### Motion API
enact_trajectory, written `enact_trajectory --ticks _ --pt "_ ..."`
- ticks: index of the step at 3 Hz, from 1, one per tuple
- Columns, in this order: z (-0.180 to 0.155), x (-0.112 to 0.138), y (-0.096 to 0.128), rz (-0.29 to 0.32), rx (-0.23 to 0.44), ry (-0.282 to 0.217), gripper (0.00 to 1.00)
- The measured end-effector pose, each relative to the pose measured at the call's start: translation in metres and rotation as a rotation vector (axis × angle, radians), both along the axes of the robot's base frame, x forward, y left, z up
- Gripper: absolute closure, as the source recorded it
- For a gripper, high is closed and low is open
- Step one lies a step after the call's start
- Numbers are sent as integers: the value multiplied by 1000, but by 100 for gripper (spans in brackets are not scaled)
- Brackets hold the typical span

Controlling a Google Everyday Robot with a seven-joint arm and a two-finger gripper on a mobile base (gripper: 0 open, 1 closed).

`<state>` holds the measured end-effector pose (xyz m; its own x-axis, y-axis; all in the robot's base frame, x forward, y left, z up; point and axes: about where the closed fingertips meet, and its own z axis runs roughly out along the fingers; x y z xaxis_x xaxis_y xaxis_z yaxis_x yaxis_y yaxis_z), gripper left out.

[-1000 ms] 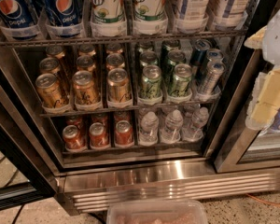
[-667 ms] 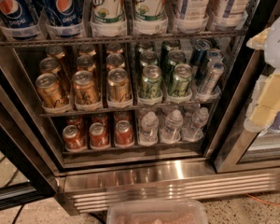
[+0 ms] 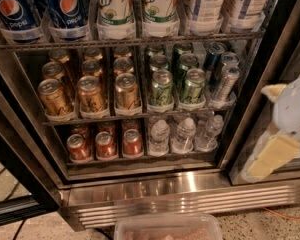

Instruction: Pick redbull can from middle shelf of fridge

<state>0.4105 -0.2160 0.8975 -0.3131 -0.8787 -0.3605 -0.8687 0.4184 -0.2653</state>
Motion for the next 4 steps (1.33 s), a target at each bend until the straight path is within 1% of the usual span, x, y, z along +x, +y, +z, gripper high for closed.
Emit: enact_trajectory --ticks 1,2,3,4 --pt "-35 11 4 -38 58 -52 0" --pt "-31 22 4 -52 63 -102 0" --pt "-32 23 4 -56 70 -104 0" --pt "-35 30 5 -92 107 -157 0"
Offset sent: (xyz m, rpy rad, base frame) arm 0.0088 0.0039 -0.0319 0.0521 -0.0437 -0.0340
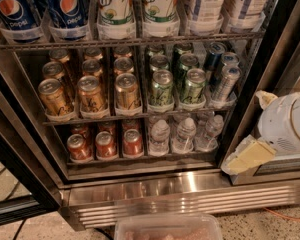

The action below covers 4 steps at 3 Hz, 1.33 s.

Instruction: Pick redbull can from middle shelf of fridge

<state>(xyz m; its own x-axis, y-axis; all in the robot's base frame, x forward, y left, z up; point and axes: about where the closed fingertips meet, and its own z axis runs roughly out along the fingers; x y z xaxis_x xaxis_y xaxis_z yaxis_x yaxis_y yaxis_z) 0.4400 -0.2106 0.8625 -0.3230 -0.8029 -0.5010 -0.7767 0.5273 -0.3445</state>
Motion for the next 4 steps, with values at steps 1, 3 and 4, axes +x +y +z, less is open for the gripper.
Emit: enact_trajectory --ticks 1,3,4 --pt "-5 13 8 -39 57 -101 0" --pt "4 32 17 -88 118 -251 0" --pt "4 32 17 -88 118 -251 0"
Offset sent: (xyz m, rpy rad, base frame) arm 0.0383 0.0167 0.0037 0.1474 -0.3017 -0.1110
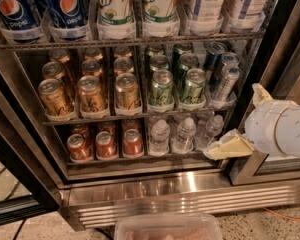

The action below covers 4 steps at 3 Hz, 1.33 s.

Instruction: Pick redbull can from middle shelf of fridge

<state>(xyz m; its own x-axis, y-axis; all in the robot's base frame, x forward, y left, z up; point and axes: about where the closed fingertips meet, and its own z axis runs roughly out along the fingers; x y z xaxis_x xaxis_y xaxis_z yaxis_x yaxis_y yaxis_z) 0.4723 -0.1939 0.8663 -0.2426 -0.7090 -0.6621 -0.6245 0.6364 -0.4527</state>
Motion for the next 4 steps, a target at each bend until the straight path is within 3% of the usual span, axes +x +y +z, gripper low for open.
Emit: enact_trajectory --ticks 1,2,4 --pt "3 9 -1 -39 25 -48 0" --pt "6 24 -6 -134 127 -93 0" --pt "7 39 -7 -243 292 -109 0"
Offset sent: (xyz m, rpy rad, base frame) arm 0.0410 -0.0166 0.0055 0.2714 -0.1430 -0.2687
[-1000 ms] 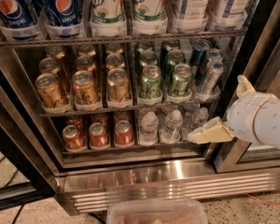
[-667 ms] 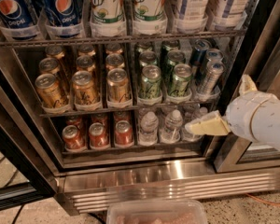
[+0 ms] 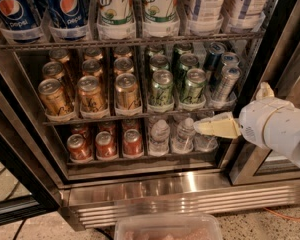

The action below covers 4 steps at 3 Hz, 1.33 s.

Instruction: Pick redbull can from middle shelf of fridge

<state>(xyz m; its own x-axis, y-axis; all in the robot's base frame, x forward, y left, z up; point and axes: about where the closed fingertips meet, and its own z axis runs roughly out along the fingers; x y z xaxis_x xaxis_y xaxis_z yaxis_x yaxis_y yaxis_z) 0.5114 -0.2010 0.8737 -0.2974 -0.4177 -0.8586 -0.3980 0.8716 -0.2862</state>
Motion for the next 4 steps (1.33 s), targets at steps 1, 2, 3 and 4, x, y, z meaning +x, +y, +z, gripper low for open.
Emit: enact_trajectory --ticks 1,2,3,4 --pt "0 0 0 0 0 0 0" --pt "0 0 0 0 0 0 15" --pt "1 2 2 -1 -1 -12 21" --pt "0 7 0 -12 -3 -40 21"
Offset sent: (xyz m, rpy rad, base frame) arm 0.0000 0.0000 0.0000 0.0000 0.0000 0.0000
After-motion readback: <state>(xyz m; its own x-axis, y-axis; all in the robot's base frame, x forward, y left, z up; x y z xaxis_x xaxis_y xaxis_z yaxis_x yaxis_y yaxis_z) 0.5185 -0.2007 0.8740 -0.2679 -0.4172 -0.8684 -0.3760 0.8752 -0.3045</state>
